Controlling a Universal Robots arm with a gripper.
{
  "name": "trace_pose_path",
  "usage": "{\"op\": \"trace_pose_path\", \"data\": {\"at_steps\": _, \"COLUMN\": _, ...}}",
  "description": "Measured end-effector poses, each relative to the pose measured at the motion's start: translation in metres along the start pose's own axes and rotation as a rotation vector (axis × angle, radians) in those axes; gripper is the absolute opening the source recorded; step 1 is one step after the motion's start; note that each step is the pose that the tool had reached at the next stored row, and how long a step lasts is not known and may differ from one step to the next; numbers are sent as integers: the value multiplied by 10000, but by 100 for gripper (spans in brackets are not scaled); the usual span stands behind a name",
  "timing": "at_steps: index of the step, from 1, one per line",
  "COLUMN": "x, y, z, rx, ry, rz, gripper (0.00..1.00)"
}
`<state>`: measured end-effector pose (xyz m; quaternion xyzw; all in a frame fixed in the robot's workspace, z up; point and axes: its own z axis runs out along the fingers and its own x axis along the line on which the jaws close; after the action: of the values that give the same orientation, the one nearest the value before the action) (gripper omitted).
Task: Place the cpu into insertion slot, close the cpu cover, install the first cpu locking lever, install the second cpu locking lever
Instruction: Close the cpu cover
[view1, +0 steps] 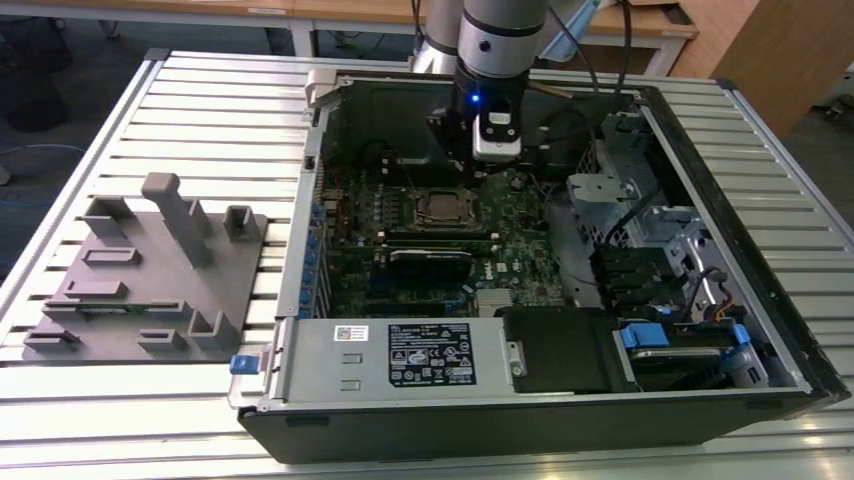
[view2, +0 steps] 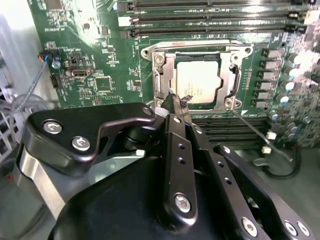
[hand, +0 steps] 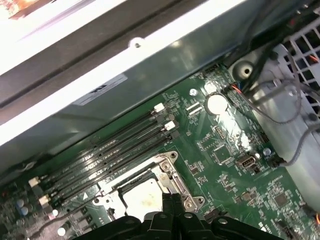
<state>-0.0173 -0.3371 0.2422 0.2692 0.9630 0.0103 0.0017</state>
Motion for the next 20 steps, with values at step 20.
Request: {"op": "trace_pose_path", "data": {"at_steps": 20, "x": 0, "y": 0, "z": 0, "rx": 1, "ry": 9, "rz": -421, "gripper": 10}}
